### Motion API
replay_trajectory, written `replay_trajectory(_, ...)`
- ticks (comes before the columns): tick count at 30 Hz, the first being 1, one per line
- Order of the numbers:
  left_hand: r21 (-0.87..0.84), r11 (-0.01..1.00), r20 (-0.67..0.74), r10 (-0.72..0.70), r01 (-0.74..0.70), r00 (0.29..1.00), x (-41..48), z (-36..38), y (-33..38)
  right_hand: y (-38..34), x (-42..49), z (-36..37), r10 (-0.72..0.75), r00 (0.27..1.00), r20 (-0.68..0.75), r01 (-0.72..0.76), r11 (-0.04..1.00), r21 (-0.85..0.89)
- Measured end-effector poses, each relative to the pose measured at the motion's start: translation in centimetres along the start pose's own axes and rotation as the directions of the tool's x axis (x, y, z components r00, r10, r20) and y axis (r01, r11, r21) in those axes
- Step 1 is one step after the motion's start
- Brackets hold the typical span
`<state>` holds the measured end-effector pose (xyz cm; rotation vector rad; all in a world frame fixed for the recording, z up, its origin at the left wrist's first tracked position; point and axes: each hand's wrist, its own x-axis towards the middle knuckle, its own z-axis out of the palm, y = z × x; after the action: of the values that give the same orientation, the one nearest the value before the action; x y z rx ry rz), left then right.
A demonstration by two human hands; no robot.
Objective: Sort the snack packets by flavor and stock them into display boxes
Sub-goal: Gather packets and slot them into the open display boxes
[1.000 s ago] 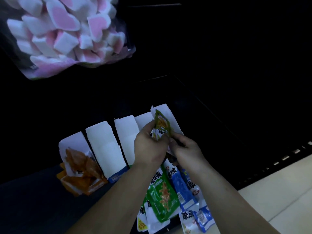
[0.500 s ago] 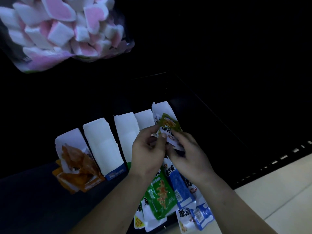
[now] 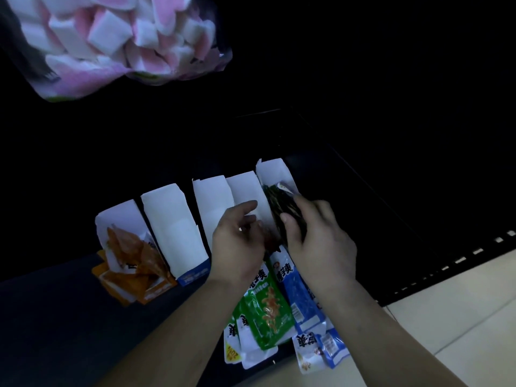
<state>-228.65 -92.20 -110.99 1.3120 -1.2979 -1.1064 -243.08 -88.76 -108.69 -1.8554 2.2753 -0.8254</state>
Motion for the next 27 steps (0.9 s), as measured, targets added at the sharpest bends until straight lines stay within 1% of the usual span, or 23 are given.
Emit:
replay_trajectory(2, 0.059, 0.998, 0.007, 0.025, -0.026, 1.0, -0.6, -1.0, 0.0, 0.0, -0.6, 0.2, -0.031, 0.999, -0.006, 0.032, 0.994, 0.107)
replay_trajectory(4, 0.15, 0.988, 0.014, 0.041, -0.043, 0.999, -1.3, -2.2, -0.3, -0.1, -1.4, 0.3, -0.095, 0.995, -0.022, 0.098, 0.985, 0.143)
replay_trajectory(6, 0.202, 0.979, 0.014, 0.034, -0.036, 0.999, -1.7, -3.4, -0.9, 0.1, -2.2, 0.8, -0.144, 0.988, -0.049, 0.15, 0.974, 0.17)
replay_trajectory(7, 0.213, 0.977, 0.015, 0.013, -0.016, 1.0, -1.8, -3.8, -1.2, 0.1, -2.5, 1.3, -0.127, 0.992, -0.023, 0.129, 0.97, 0.208)
replay_trajectory(9, 0.2, 0.979, 0.03, -0.049, 0.042, 0.998, -2.2, -4.4, -2.1, -0.1, -2.9, 2.5, -0.034, 0.994, 0.107, -0.001, 0.949, 0.316)
replay_trajectory(10, 0.188, 0.98, 0.039, -0.071, 0.063, 0.997, -2.5, -4.4, -2.6, -0.2, -3.1, 3.2, 0.016, 0.984, 0.176, -0.076, 0.937, 0.34)
replay_trajectory(11, 0.181, 0.981, 0.048, -0.086, 0.076, 0.995, -2.7, -4.4, -3.1, -0.2, -3.2, 3.7, 0.047, 0.977, 0.206, -0.114, 0.938, 0.328)
replay_trajectory(12, 0.168, 0.982, 0.049, -0.096, 0.086, 0.994, -3.0, -4.5, -3.6, -0.3, -3.3, 4.1, 0.058, 0.975, 0.214, -0.123, 0.945, 0.304)
replay_trajectory(13, 0.165, 0.982, 0.048, -0.106, 0.097, 0.993, -3.3, -4.6, -3.9, -0.5, -3.4, 4.2, 0.042, 0.981, 0.191, -0.095, 0.957, 0.276)
replay_trajectory(15, 0.167, 0.981, 0.041, -0.108, 0.1, 0.993, -3.7, -5.1, -4.1, -0.9, -3.7, 3.9, -0.026, 0.994, 0.103, 0.003, 0.977, 0.215)
replay_trajectory(16, 0.162, 0.982, 0.04, -0.105, 0.097, 0.994, -3.9, -5.4, -4.2, -1.1, -4.0, 3.7, -0.049, 0.996, 0.068, 0.034, 0.977, 0.213)
replay_trajectory(17, 0.164, 0.981, 0.039, -0.11, 0.102, 0.993, -4.3, -5.8, -4.2, -1.2, -4.3, 3.7, -0.038, 0.996, 0.079, 0.016, 0.966, 0.259)
replay_trajectory(18, 0.159, 0.982, 0.039, -0.107, 0.1, 0.993, -4.7, -6.2, -4.1, -1.6, -4.7, 3.8, -0.002, 0.992, 0.129, -0.042, 0.939, 0.341)
replay_trajectory(19, 0.179, 0.979, 0.044, -0.11, 0.1, 0.993, -5.3, -6.6, -4.1, -1.8, -5.2, 4.1, 0.028, 0.974, 0.223, -0.118, 0.908, 0.401)
replay_trajectory(20, 0.195, 0.976, 0.054, -0.111, 0.099, 0.992, -6.1, -6.8, -4.2, -2.0, -5.8, 4.3, 0.025, 0.957, 0.291, -0.156, 0.886, 0.438)
replay_trajectory(22, 0.264, 0.957, 0.077, -0.143, 0.118, 0.987, -8.0, -7.1, -5.0, -1.5, -7.2, 4.8, -0.018, 0.959, 0.284, -0.096, 0.919, 0.382)
replay_trajectory(23, 0.306, 0.943, 0.09, -0.162, 0.128, 0.983, -9.0, -7.2, -5.4, -1.0, -7.9, 5.1, -0.032, 0.962, 0.271, -0.058, 0.946, 0.318)
replay_trajectory(24, 0.332, 0.933, 0.095, -0.178, 0.138, 0.979, -10.1, -7.2, -6.0, -0.7, -8.5, 5.4, -0.038, 0.957, 0.287, -0.036, 0.968, 0.249)
replay_trajectory(25, 0.354, 0.919, 0.082, -0.216, 0.174, 0.973, -11.1, -7.1, -6.4, -0.6, -9.1, 5.6, -0.037, 0.942, 0.335, -0.03, 0.981, 0.191)
replay_trajectory(27, 0.303, 0.912, 0.037, -0.299, 0.275, 0.953, -12.2, -6.7, -7.3, -0.7, -9.9, 5.8, -0.044, 0.902, 0.429, -0.024, 0.988, 0.152)
